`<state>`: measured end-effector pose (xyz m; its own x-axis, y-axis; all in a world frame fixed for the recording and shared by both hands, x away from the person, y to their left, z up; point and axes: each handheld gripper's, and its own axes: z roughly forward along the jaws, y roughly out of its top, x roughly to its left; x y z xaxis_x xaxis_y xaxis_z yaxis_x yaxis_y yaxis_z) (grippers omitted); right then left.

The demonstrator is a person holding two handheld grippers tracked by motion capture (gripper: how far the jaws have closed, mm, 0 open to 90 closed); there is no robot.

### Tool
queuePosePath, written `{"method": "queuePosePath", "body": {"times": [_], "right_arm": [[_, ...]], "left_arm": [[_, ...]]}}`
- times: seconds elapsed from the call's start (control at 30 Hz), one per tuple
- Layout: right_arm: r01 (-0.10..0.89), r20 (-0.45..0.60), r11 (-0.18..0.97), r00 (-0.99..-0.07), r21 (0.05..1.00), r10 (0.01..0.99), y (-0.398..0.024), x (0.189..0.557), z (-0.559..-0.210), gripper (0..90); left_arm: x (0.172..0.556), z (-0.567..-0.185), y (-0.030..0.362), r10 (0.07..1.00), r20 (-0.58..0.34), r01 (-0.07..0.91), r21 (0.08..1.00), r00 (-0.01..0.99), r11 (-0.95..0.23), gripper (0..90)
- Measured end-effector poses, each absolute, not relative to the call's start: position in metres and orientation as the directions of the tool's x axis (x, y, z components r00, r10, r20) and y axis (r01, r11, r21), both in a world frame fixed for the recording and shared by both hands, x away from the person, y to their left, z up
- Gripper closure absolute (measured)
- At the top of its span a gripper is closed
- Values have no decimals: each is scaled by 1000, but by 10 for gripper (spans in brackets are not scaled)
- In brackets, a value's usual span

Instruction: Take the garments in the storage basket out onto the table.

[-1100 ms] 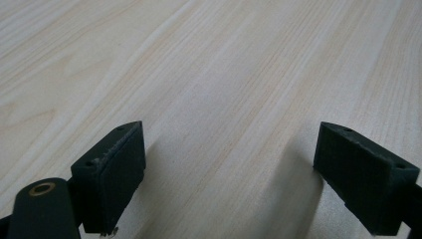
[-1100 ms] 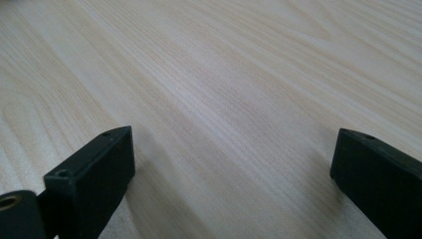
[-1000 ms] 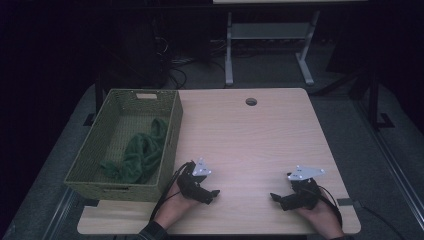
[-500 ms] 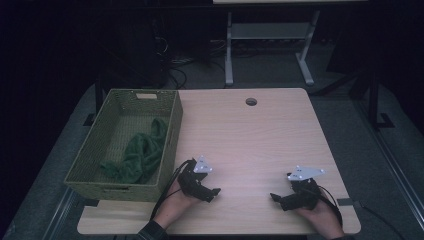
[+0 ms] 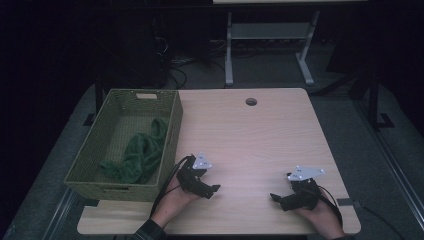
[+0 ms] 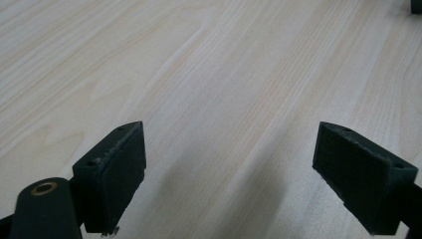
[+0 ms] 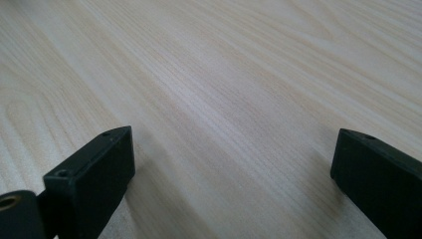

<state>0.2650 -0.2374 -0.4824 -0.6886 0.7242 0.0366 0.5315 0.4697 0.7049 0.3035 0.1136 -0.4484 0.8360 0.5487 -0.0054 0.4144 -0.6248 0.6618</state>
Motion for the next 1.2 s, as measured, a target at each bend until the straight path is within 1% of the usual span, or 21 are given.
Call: {"method": "queuePosePath", "body": {"times": [0.5, 0.57, 0.67, 0.87, 1.07, 1.2], "right_arm": [[530, 37, 470, -690, 705, 723, -237, 265, -483, 33], [530, 36, 470, -690, 706, 723, -237, 265, -483, 33], [530, 37, 471, -690, 705, 723, -237, 265, -482, 33], [529, 36, 472, -692, 705, 721, -237, 265, -482, 33], [529, 36, 473, -693, 705, 721, -237, 265, -482, 33], [528, 36, 474, -693, 705, 720, -237, 265, -482, 33]], "left_arm": [[304, -435, 114, 529, -45, 421, 664, 847, -618, 132], [305, -434, 114, 523, -68, 429, 665, 850, -611, 132], [305, -430, 114, 524, -79, 434, 670, 848, -602, 133], [305, -425, 114, 513, -68, 423, 663, 856, -617, 133], [305, -420, 114, 510, -88, 435, 656, 856, -617, 133], [305, -416, 113, 500, -85, 427, 653, 862, -625, 132]]}}
